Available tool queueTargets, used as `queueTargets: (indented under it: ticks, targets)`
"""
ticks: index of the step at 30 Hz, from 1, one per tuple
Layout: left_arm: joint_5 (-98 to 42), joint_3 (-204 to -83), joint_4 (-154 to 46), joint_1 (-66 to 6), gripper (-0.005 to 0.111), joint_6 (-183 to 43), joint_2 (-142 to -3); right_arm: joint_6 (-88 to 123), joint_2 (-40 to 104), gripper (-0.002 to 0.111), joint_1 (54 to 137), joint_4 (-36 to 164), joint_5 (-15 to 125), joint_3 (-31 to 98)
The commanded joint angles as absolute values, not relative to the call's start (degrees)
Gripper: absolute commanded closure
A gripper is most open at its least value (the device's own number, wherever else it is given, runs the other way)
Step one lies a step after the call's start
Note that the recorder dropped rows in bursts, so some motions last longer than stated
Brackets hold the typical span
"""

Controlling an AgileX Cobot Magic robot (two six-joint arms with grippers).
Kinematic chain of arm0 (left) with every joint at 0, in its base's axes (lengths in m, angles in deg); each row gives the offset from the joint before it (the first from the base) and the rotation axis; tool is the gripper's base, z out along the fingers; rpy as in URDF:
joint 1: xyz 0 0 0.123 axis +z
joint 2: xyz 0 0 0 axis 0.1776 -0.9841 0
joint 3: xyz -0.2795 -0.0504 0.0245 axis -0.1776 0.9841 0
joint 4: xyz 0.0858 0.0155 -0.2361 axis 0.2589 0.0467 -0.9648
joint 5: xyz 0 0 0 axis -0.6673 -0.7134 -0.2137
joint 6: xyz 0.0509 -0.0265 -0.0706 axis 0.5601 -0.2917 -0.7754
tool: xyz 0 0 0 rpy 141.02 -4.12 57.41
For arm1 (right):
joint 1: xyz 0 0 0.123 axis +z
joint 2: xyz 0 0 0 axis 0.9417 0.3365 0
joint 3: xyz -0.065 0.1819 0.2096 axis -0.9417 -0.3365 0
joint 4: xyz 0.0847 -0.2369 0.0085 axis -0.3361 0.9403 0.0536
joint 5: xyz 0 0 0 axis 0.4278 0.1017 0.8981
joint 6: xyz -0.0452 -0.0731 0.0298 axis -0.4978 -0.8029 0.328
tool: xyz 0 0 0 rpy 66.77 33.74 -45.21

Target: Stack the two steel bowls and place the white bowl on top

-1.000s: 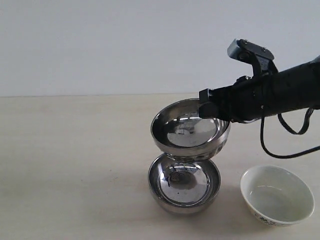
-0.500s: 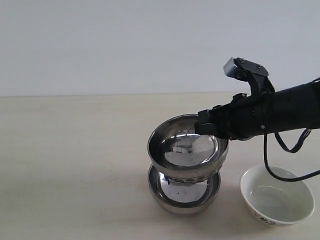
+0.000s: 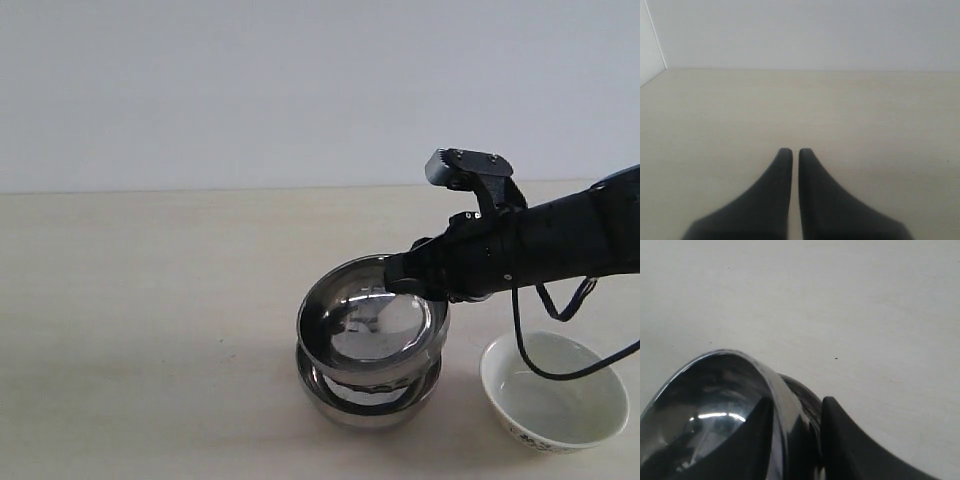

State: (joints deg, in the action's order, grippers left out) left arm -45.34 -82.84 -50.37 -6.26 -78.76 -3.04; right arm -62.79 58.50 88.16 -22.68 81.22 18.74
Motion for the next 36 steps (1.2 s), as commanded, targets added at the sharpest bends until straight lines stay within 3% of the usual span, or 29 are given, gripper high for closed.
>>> queueTargets:
  ticks: [1,12,30,34,35,36]
  targets:
    - [-45.37,-82.61,-50.61,-6.12,0.102,-78.7,-2.87,-63.65,58.25,0.108,88.78,-23.29,81.15,19.15]
    - [-45.37,-82.61,-50.61,-6.12,0.102,-78.7,-2.87,-64.6,58.37,0.108,91.0,-23.29,75.87,19.15]
    - [-45.37,-82.61,-50.61,-6.12,0.102,-78.7,-2.87,-67.65,62.34,0.108,91.0,-23.55,78.95,19.9]
    - [-45.37,-82.61,-50.61,-6.12,0.102,-78.7,-2.87,-67.65,62.34,0.086,91.0,-23.55,79.83,20.65]
    - [-45.37,-82.61,-50.61,-6.12,0.102,-78.7,-2.87,-67.65,62.34,0.069,91.0,-23.55,79.68,20.78]
    - [-45.37,-82.61,-50.61,-6.12,0.102,-78.7,-2.87,-67.65,62.34,0.061,91.0,-23.55,79.43,20.78]
